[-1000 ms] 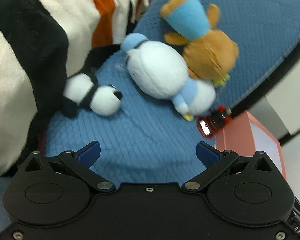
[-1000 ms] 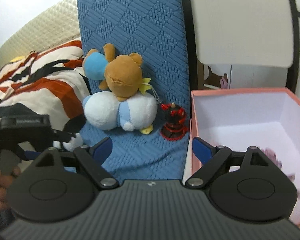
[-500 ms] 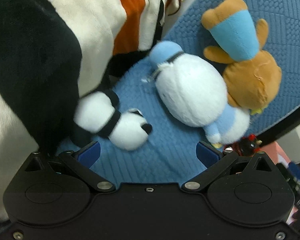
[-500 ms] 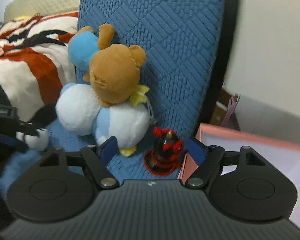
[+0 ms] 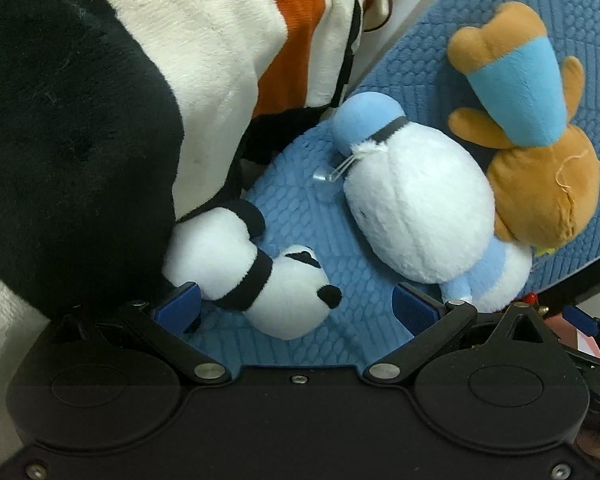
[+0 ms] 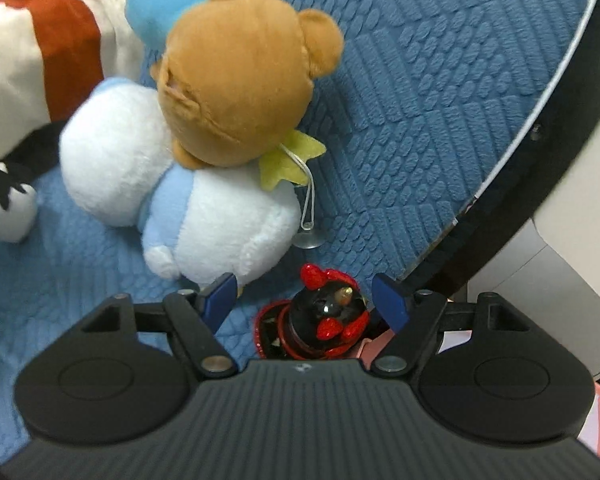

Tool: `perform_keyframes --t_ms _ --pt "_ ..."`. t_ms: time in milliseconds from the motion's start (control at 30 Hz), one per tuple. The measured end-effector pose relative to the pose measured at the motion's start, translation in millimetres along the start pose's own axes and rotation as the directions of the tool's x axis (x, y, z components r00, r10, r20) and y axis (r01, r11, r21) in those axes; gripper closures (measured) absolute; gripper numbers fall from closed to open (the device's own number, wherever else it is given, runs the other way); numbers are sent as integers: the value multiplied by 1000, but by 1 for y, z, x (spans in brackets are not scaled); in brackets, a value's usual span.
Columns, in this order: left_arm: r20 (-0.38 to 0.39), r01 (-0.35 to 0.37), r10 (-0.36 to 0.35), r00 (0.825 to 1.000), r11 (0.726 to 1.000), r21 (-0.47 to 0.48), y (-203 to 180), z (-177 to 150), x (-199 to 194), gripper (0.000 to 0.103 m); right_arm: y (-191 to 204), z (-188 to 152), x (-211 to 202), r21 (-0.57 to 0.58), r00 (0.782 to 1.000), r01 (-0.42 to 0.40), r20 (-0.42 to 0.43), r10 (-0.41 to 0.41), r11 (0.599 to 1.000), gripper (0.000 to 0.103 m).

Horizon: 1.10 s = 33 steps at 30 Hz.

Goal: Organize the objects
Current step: 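Grasp the red-black devil figurine with the right gripper while the left approaches the panda plush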

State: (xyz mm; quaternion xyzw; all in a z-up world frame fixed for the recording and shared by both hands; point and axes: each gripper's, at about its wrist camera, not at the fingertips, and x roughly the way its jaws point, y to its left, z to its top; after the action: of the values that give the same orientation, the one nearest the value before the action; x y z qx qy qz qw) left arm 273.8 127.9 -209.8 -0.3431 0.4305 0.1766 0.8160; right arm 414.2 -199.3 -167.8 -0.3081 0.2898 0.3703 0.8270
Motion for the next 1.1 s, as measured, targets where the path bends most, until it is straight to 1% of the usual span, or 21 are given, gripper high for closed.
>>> perform_keyframes --t_ms 133,233,300,400,467,500,533,567,733,800,867,900,967,1033,1100 --pt "1 -19 19 1000 1000 -15 2 4 6 1 -3 5 18 9 998 17 -59 -16 1000 28" --pt "6 -36 36 999 999 -12 2 6 10 2 3 6 32 -20 993 36 -109 -38 999 28" --pt "11 -56 56 998 998 -4 0 5 12 4 6 6 39 -40 989 59 -136 -63 997 31" --pt "24 -91 90 996 996 21 -3 3 15 9 9 5 45 -64 983 82 -160 -92 995 35" --pt "39 -122 120 992 992 37 -5 1 15 23 8 4 46 -65 979 109 -166 -118 992 45" --pt "45 -137 135 990 990 44 -5 1 14 26 8 4 45 -60 978 120 -164 -129 991 45" --pt "48 -144 141 989 988 53 -5 0 14 28 8 4 43 -52 979 114 -164 -121 992 46" --pt "52 -139 135 989 988 67 -6 -1 13 31 7 3 42 -49 980 106 -162 -112 993 46" --pt "62 -138 132 989 983 123 -15 -8 10 36 9 -1 32 -26 983 109 -144 -112 994 46" --pt "56 -121 114 992 982 144 -18 -13 7 42 11 -3 25 -27 985 107 -133 -110 994 47" --pt "51 -103 96 994 982 158 -22 -17 3 45 11 -4 17 -17 987 105 -123 -106 994 48" --pt "43 -83 77 996 983 165 -23 -19 2 46 12 -6 12 -5 988 100 -116 -100 995 52" --pt "20 -50 47 999 982 181 -25 -24 -1 56 13 -11 3 29 989 94 -113 -90 995 53" --pt "18 -44 41 999 980 196 -28 -28 -3 61 16 -16 -6 58 990 103 -105 -97 993 53" --pt "11 -24 23 1000 978 205 -30 -33 -6 62 22 -21 -14 56 990 106 -98 -100 993 53"
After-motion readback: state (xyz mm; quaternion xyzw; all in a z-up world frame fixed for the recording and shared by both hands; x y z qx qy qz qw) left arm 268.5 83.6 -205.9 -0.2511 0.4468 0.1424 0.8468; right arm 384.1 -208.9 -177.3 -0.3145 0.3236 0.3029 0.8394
